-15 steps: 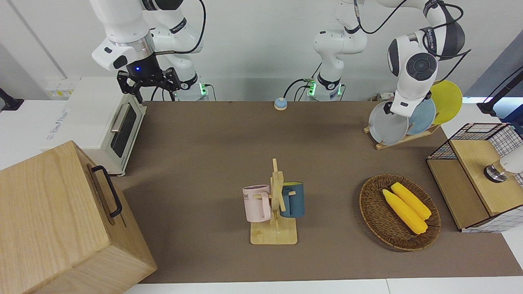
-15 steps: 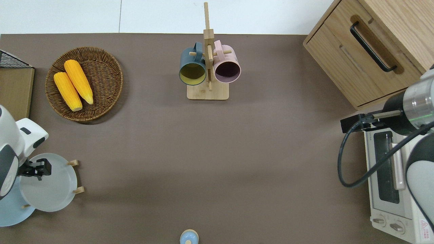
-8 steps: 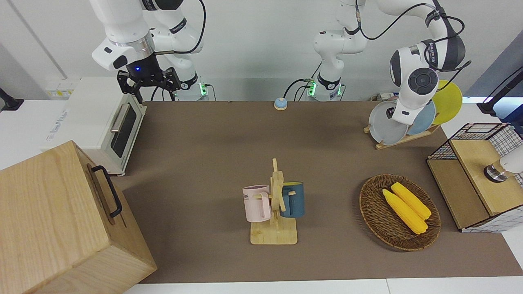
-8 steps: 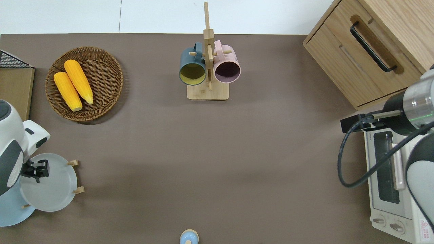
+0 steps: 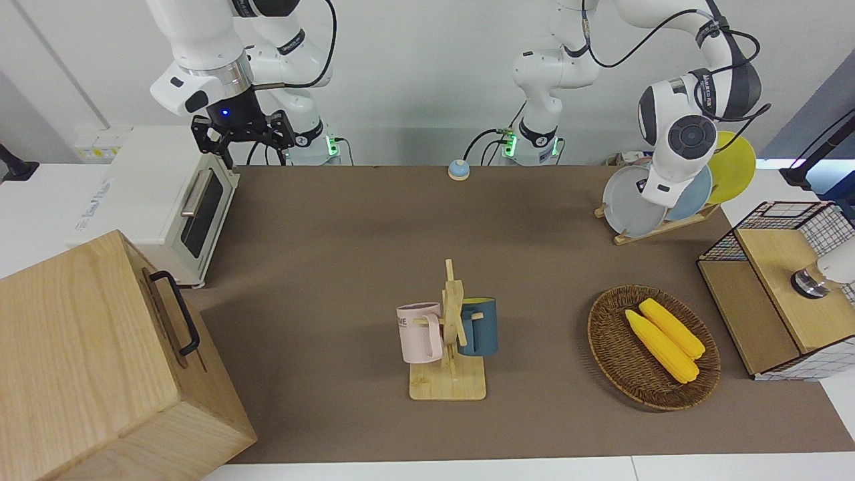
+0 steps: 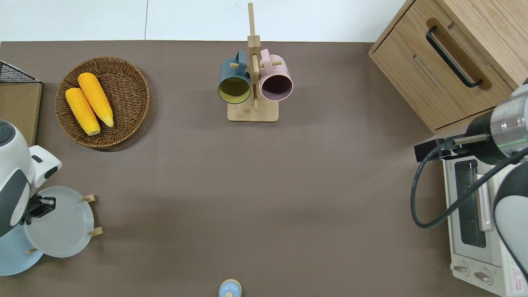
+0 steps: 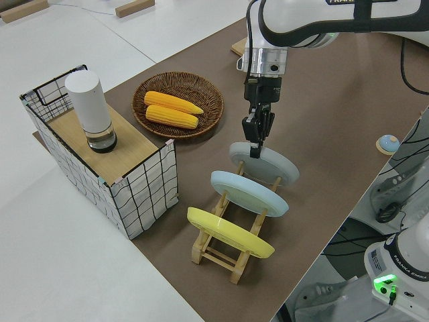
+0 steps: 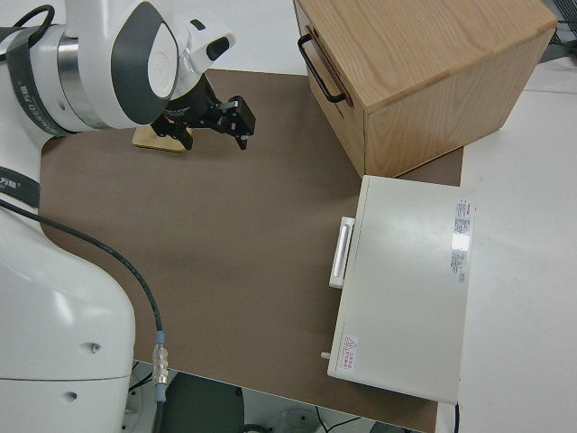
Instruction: Pick gray plate from low plate rack and place it on table with left arm
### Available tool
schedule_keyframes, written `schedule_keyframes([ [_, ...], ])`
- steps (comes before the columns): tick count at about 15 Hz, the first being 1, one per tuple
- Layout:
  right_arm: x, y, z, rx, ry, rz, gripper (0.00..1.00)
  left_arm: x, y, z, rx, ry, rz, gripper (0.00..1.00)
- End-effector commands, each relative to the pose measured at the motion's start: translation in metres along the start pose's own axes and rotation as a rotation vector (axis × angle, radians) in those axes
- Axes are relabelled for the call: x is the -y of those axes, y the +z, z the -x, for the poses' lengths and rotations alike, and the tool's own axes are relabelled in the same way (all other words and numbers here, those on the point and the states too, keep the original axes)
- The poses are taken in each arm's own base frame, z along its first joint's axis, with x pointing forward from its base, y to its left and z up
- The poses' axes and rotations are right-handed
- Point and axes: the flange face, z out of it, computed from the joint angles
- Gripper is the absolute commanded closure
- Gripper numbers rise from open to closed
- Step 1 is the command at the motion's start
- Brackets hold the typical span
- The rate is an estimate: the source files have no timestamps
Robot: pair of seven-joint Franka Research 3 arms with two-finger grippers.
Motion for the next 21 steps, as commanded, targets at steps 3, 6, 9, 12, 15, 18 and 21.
schedule_keyframes([
  [3,-0.002,-0.004,0.002,0.003,0.016,0.002,0.017,0.004,-0.001,0.001,-0.018,-0.002,-0.010,1.00],
  [6,-0.001,-0.004,0.002,0.004,0.014,0.002,0.017,0.010,-0.011,0.001,-0.033,-0.007,-0.007,1.00],
  [9,-0.001,-0.004,0.002,0.002,0.014,0.002,0.017,0.013,-0.024,0.004,-0.043,-0.017,0.001,1.00],
  [12,-0.001,-0.004,0.002,0.002,0.014,0.002,0.017,0.011,-0.034,0.008,-0.033,-0.015,-0.009,1.00],
  [15,-0.001,-0.004,0.002,0.004,0.014,0.002,0.017,0.016,-0.052,0.015,-0.023,-0.021,-0.014,1.00],
  [18,-0.001,-0.004,0.002,0.002,0.014,0.002,0.017,0.015,-0.061,0.019,-0.010,-0.012,-0.010,1.00],
  [21,-0.001,-0.004,0.002,0.002,0.014,0.002,0.017,0.018,-0.070,0.026,-0.005,-0.001,0.006,1.00],
])
